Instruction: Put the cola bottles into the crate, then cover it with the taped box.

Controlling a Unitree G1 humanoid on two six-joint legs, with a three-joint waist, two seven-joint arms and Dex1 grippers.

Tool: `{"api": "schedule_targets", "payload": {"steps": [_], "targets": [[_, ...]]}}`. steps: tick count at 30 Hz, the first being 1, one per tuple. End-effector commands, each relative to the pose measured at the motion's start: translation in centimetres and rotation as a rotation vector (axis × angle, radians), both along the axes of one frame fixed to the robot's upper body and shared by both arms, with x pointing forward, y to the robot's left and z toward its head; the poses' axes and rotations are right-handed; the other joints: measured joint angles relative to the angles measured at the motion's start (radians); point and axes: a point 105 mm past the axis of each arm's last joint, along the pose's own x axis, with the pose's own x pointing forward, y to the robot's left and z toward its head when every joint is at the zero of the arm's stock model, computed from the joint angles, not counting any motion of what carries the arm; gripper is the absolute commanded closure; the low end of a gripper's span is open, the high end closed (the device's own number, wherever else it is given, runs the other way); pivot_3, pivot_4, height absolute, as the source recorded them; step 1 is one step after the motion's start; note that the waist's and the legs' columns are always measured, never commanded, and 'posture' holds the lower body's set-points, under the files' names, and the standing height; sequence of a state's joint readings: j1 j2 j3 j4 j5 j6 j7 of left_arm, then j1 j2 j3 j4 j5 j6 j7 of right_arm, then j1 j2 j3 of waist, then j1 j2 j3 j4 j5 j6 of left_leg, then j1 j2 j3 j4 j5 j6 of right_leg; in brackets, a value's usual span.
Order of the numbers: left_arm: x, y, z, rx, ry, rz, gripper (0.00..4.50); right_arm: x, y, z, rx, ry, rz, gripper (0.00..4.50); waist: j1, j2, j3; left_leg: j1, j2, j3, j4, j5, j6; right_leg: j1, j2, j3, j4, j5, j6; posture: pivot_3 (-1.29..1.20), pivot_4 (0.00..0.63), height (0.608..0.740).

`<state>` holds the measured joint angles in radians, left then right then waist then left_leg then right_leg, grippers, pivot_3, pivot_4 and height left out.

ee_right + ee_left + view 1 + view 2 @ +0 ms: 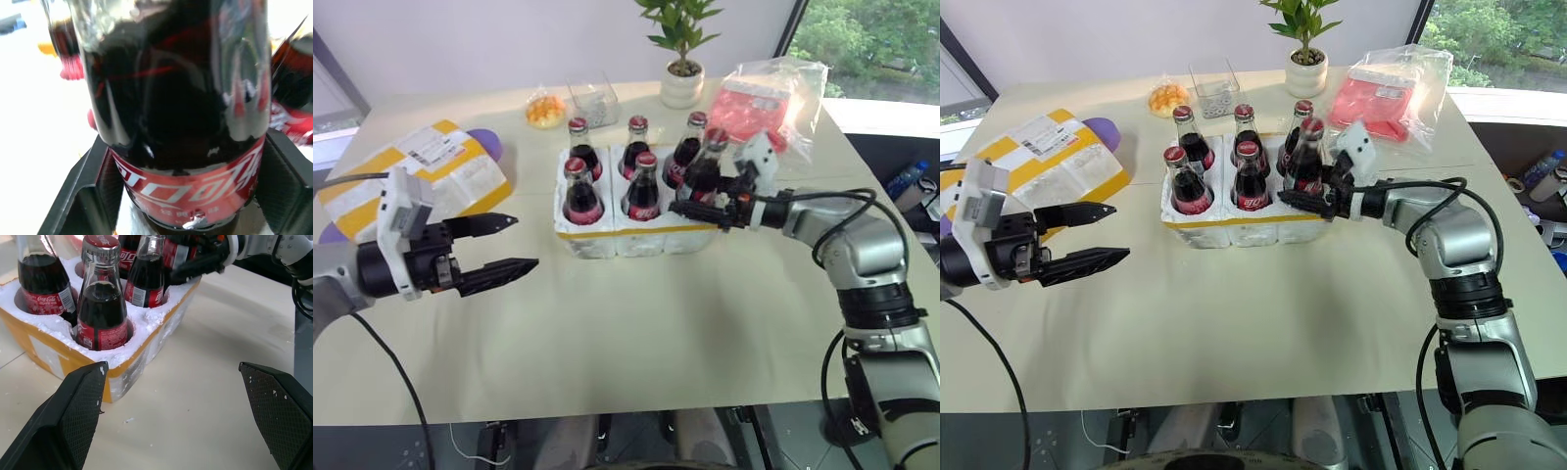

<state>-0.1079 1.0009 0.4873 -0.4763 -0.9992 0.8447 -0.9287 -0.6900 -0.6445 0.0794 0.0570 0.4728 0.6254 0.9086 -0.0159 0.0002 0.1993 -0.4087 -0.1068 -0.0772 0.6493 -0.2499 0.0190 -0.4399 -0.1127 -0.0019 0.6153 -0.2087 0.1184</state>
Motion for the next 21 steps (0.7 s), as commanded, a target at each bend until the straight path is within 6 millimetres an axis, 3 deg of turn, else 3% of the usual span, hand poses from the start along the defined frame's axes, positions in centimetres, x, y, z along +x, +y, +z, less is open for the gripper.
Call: {"api": "schedule_targets", "payload": {"steps": [1,7,11,15,18,21], "targets": [[-0.1,0.2,0.6,0.026,-0.055,0.016,0.00,0.2,0.1,0.3,-0.026,-0.020,0.015,0.05,0.000,-0.001,-0.001,0.000,0.000,0.000,0.000,0.000,0.000,0.000,0.000,0.000,0.000,0.000,0.000,0.00,0.150,0.740],[0.1,1.0,0.1,0.061,-0.065,0.068,0.00,-0.2,-1.7,2.8,-0.008,-0.072,-0.001,0.05,0.003,-0.002,-0.001,0.000,0.000,0.000,0.001,0.000,0.000,0.001,0.000,0.000,0.000,0.000,0.000,0.00,0.150,0.740],[0.6,3.3,0.6,0.111,-0.134,0.237,0.00,-3.1,-4.6,6.5,-0.003,-0.118,0.055,0.05,0.011,-0.002,0.000,-0.001,-0.001,0.000,0.000,0.000,0.000,0.000,-0.001,0.000,-0.001,0.000,0.000,0.00,0.150,0.740],[0.7,7.2,0.7,0.239,-0.209,0.474,0.00,-4.7,-8.0,8.8,-0.027,-0.146,0.011,0.05,0.007,-0.002,-0.001,-0.001,0.000,0.000,0.000,-0.001,0.001,0.001,-0.001,0.000,-0.002,0.000,0.000,0.00,0.150,0.740],[0.3,11.7,-0.1,0.423,-0.219,0.703,0.00,-4.8,-10.6,8.6,-0.074,-0.116,-0.070,0.05,0.001,-0.002,-0.001,0.001,0.001,0.001,-0.001,-0.001,0.001,0.001,-0.001,0.000,-0.002,0.000,-0.001,0.00,0.150,0.740],[-1.0,15.7,-1.1,0.673,-0.230,0.859,0.00,-4.8,-11.8,8.4,-0.095,-0.118,-0.100,0.05,0.000,-0.002,-0.001,0.001,0.001,0.002,0.000,-0.001,0.001,0.002,-0.001,0.000,-0.002,-0.002,-0.004,0.00,0.150,0.740]]}}
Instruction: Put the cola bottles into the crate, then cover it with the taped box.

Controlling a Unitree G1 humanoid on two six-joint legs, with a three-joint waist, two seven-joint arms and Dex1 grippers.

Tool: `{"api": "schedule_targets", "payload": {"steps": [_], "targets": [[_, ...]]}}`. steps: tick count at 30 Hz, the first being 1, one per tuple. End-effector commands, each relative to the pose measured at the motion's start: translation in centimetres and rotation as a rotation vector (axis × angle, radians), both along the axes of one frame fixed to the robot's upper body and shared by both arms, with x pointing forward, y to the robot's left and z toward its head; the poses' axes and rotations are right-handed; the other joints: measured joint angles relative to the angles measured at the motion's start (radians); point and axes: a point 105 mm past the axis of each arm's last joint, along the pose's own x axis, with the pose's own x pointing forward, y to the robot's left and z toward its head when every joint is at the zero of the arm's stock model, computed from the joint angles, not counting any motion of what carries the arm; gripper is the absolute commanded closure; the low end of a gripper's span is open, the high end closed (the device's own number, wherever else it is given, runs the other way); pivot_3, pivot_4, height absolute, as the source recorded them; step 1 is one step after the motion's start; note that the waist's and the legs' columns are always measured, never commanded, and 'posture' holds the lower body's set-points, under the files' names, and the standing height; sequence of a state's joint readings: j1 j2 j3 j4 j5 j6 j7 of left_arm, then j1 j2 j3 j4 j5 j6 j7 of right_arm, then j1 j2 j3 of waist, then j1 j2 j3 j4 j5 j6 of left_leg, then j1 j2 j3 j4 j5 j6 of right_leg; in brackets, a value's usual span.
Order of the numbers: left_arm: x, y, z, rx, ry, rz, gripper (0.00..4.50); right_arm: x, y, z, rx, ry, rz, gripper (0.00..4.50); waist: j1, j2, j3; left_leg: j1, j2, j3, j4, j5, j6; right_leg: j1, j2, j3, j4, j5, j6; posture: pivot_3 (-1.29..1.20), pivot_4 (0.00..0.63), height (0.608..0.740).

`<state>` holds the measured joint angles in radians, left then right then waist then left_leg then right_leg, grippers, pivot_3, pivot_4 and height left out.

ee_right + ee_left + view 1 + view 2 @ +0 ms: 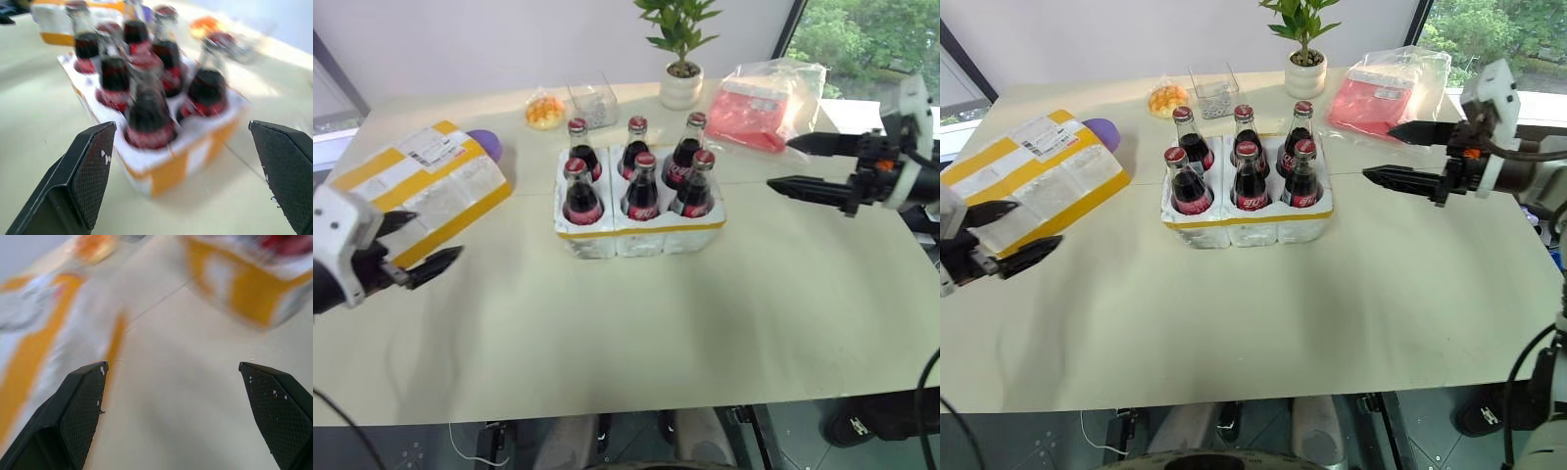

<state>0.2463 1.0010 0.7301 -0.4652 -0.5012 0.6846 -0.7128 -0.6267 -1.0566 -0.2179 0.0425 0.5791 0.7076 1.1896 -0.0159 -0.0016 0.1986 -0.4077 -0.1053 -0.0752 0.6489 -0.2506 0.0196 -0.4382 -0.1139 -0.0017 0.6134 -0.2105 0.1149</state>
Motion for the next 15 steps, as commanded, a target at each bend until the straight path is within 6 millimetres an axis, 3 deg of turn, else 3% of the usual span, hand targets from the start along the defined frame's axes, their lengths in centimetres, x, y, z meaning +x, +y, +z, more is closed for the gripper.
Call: {"api": "schedule_targets", "payload": {"steps": [1,4,7,15], "targets": [[-1.6,5.8,0.5,0.358,-0.024,0.244,0.00,-0.3,-1.1,1.0,-0.010,-0.059,-0.020,0.05,0.001,0.000,0.000,0.000,0.000,0.001,0.000,0.000,0.000,0.000,-0.001,0.000,0.000,0.000,0.000,0.00,0.150,0.740],[-2.8,9.4,-0.8,0.562,0.030,0.369,0.00,-0.6,-0.5,1.1,0.012,-0.070,0.021,0.05,0.006,0.000,0.000,-0.001,0.000,0.001,-0.001,0.000,0.000,-0.001,-0.002,0.001,0.000,0.000,0.000,0.00,0.150,0.740],[-2.9,10.9,-2.4,0.711,0.078,0.367,0.00,-1.3,0.3,1.4,0.033,-0.071,0.089,0.05,0.013,0.000,0.000,-0.001,0.000,0.001,-0.001,-0.001,-0.002,-0.001,-0.002,0.000,-0.001,0.000,0.000,0.00,0.150,0.740],[2.5,12.5,-5.8,0.799,-0.032,0.375,0.00,-2.0,0.7,3.0,0.115,-0.089,0.116,0.05,0.031,-0.001,-0.001,-0.001,-0.001,0.000,0.001,-0.002,-0.003,-0.001,-0.003,-0.002,0.000,0.002,0.003,0.00,0.150,0.740]]}}
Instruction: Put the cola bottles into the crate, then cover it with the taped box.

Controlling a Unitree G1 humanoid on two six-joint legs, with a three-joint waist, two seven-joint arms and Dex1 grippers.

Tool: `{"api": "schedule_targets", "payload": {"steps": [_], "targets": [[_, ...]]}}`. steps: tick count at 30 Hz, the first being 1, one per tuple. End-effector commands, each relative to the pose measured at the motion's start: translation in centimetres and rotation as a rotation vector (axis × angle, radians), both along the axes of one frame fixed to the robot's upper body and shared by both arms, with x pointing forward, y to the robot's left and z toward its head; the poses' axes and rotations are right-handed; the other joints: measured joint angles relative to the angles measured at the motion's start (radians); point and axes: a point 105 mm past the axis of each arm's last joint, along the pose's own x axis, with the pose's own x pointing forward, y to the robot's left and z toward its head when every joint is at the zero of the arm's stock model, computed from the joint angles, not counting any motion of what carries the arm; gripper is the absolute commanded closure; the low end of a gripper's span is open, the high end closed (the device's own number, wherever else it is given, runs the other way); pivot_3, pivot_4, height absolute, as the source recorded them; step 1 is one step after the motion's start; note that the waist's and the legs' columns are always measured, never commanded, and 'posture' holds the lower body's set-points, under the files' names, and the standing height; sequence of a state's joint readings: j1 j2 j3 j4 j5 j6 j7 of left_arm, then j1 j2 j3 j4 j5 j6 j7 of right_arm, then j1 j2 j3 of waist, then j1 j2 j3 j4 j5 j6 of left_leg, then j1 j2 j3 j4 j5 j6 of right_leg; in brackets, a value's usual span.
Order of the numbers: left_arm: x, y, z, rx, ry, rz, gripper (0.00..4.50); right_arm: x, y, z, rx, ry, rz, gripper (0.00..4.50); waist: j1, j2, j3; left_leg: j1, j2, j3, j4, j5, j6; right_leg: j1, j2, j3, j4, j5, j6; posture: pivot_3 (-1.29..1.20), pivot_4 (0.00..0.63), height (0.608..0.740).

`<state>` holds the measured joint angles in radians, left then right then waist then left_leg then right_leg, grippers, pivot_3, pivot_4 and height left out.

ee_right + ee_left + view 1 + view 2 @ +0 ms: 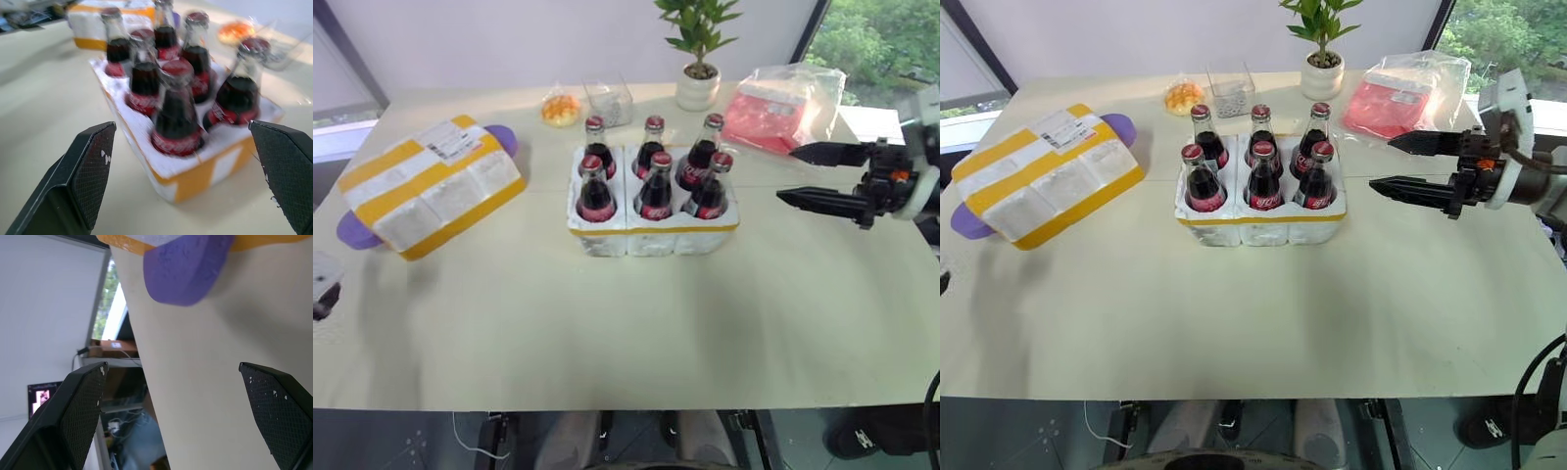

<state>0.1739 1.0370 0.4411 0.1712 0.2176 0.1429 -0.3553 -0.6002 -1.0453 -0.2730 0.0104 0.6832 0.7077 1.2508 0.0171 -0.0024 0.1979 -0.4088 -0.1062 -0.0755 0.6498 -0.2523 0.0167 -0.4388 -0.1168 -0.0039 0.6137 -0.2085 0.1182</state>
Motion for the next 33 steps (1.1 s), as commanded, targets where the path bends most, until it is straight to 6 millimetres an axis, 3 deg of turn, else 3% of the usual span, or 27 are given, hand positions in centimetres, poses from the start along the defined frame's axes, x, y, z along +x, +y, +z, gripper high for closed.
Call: {"api": "schedule_targets", "payload": {"steps": [1,13,22,25,30,33], "targets": [[2.1,-0.1,-0.7,0.128,-0.023,-0.055,0.00,-0.4,-0.5,2.1,0.032,-0.068,-0.028,0.05,-0.004,0.000,0.000,0.000,0.000,0.000,0.000,0.000,0.000,0.000,0.000,0.000,0.000,0.000,0.000,0.00,0.150,0.740],[6.4,0.4,-3.1,0.225,-0.024,-0.086,0.00,-2.7,-2.2,3.1,0.001,-0.073,-0.107,0.05,-0.003,-0.002,-0.001,0.000,-0.001,0.002,0.000,0.001,0.003,-0.003,0.000,0.000,0.004,0.001,0.001,0.00,0.150,0.740],[8.9,-0.9,-3.7,0.271,-0.034,-0.122,0.00,-4.0,-2.8,3.3,0.003,-0.046,-0.136,0.05,-0.003,-0.004,-0.003,0.000,-0.001,0.002,0.001,0.002,0.003,-0.002,-0.001,0.000,0.005,0.001,0.001,0.00,0.150,0.740],[8.9,-0.8,-4.2,0.248,-0.027,-0.113,0.85,-4.3,-3.0,3.1,-0.001,-0.023,-0.146,0.00,-0.004,-0.004,-0.003,0.000,-0.001,0.002,0.001,0.002,0.003,-0.002,-0.001,0.000,0.005,0.001,0.001,0.00,0.150,0.740],[8.7,-0.1,-3.5,0.239,-0.054,-0.072,3.38,-4.4,-3.9,2.7,-0.035,-0.028,-0.191,0.00,-0.004,-0.004,-0.005,0.000,-0.001,0.003,0.002,0.002,0.003,-0.002,-0.001,0.000,0.006,0.001,0.001,0.00,0.150,0.740],[8.7,0.4,-2.4,0.250,-0.084,-0.059,3.38,-4.4,-4.4,2.2,-0.059,-0.036,-0.216,0.00,-0.005,-0.004,-0.006,0.000,-0.001,0.003,0.002,0.002,0.003,-0.002,-0.001,0.000,0.006,0.001,0.001,0.00,0.150,0.740]]}}
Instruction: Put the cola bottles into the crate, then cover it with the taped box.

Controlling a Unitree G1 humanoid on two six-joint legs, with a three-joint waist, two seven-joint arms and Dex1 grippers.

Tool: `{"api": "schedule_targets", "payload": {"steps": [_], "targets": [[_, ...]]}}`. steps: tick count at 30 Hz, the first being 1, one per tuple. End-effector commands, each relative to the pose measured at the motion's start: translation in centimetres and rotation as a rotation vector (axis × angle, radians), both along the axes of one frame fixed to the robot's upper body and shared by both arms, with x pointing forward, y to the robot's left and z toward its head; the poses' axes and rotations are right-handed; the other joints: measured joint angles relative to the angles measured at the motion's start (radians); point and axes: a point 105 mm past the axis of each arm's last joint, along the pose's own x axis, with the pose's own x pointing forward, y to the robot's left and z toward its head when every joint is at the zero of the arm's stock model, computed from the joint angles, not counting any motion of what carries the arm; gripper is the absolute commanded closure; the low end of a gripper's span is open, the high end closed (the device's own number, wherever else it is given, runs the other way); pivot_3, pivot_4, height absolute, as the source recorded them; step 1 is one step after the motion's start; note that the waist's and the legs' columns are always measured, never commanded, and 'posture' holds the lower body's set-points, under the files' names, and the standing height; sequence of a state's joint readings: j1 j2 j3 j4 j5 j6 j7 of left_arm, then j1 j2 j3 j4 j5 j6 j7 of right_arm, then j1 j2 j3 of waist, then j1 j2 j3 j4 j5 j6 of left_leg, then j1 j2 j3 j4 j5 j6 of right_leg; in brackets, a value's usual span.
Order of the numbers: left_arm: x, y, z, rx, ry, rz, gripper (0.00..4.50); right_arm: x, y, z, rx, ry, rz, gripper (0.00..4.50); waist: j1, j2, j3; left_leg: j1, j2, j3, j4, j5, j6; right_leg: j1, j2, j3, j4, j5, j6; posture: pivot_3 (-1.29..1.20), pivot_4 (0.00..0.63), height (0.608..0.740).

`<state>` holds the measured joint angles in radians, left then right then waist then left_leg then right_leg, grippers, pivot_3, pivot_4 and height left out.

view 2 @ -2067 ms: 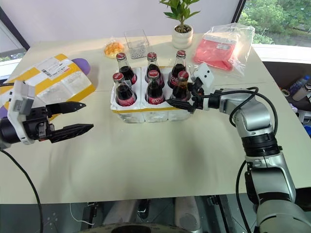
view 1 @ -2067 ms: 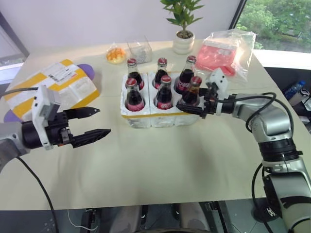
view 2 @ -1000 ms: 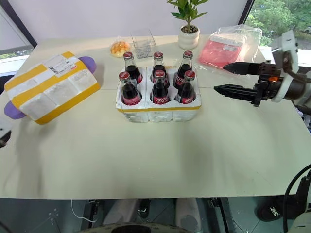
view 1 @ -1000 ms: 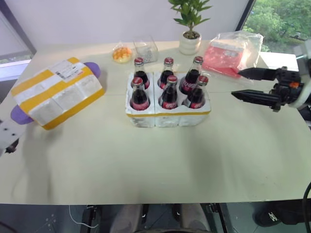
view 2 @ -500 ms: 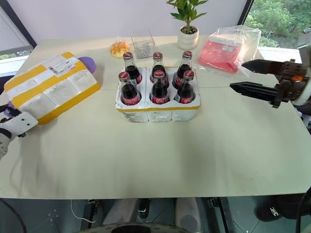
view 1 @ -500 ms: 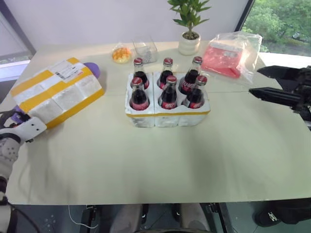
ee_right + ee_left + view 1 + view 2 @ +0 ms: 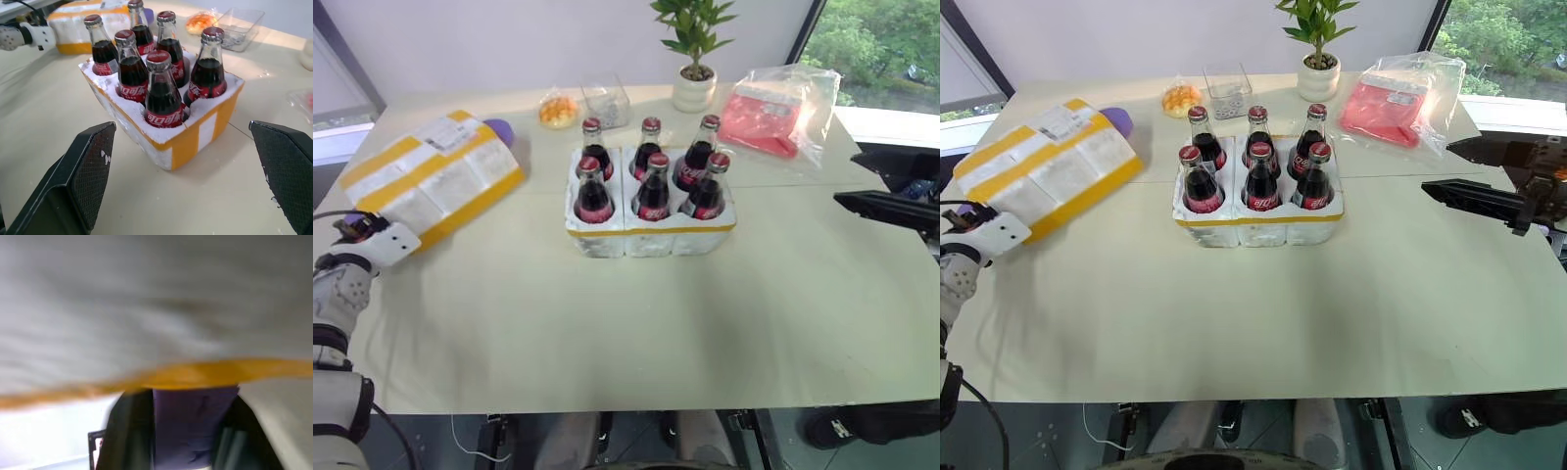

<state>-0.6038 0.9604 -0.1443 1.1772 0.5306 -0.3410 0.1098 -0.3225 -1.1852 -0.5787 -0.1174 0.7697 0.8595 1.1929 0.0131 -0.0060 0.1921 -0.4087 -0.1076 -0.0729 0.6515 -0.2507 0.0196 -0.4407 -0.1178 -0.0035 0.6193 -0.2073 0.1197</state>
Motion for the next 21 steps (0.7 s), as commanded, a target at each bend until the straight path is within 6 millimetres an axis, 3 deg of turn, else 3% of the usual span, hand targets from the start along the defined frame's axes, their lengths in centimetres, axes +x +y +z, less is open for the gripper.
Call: {"api": "schedule_targets", "payload": {"steps": [1,6,10,15,21], "targets": [[-0.4,1.0,1.3,0.010,-0.024,0.022,3.38,-0.6,-0.5,1.3,-0.050,-0.073,-0.019,0.00,-0.001,0.000,0.000,0.000,0.000,0.000,0.000,0.000,0.000,0.000,0.000,0.000,0.000,0.000,0.000,0.00,0.150,0.740],[0.4,0.7,6.4,0.021,-0.152,-0.026,3.38,-0.5,-1.1,0.7,-0.042,-0.034,-0.031,0.00,-0.001,-0.001,0.000,0.000,0.000,0.000,0.000,0.000,0.000,0.000,0.000,0.000,0.000,0.000,0.000,0.00,0.150,0.740],[1.3,-0.9,10.7,0.034,-0.251,-0.120,3.38,0.3,-1.5,0.5,-0.063,-0.068,-0.072,0.00,0.001,-0.003,0.000,0.000,0.000,0.000,0.000,0.000,0.000,0.000,0.000,0.000,0.000,0.000,0.000,0.00,0.150,0.740],[1.9,-6.1,17.4,0.038,-0.385,-0.319,3.38,0.6,-1.1,-0.1,-0.042,-0.057,-0.054,0.00,0.000,-0.003,0.000,-0.001,0.000,0.000,0.001,0.000,0.000,0.000,0.000,0.000,0.000,0.000,0.000,0.00,0.150,0.740],[1.3,-15.8,22.0,0.037,-0.370,-0.602,3.38,1.3,-0.8,-0.9,-0.024,-0.053,-0.052,0.00,-0.002,-0.003,0.000,-0.001,0.000,0.000,0.001,0.000,0.000,0.000,0.000,0.000,0.000,0.000,0.000,0.00,0.150,0.740]]}}
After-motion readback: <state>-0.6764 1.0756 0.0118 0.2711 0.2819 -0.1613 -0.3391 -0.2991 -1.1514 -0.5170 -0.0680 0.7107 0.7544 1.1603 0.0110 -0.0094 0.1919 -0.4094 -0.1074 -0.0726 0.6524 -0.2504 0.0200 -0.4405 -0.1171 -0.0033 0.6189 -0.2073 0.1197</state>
